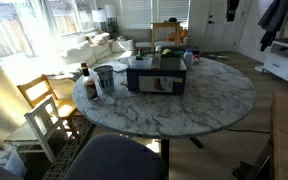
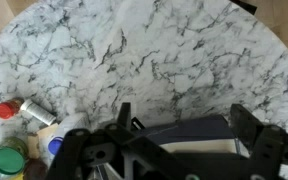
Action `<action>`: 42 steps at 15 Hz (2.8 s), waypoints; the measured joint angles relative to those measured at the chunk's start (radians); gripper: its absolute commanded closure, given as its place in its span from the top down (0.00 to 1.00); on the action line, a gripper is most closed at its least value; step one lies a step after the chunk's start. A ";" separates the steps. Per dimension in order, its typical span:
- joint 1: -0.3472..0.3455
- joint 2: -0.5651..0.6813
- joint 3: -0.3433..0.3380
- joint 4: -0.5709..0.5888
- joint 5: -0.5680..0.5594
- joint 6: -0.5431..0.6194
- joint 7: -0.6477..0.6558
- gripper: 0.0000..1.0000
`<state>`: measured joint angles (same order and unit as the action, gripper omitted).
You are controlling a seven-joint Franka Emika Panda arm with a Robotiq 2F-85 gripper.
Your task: Remove the clear case from the box and put it on the table
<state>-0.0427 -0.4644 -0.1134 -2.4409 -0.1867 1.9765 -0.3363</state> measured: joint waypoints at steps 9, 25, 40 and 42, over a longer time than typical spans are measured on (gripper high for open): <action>0.000 0.000 0.000 0.000 0.000 0.000 0.000 1.00; -0.027 0.408 -0.062 0.344 0.320 -0.008 0.180 1.00; -0.005 0.732 0.021 0.607 0.387 0.030 0.682 1.00; -0.006 0.754 0.021 0.619 0.398 0.031 0.702 1.00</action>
<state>-0.0486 0.2897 -0.0921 -1.8220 0.2109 2.0074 0.3652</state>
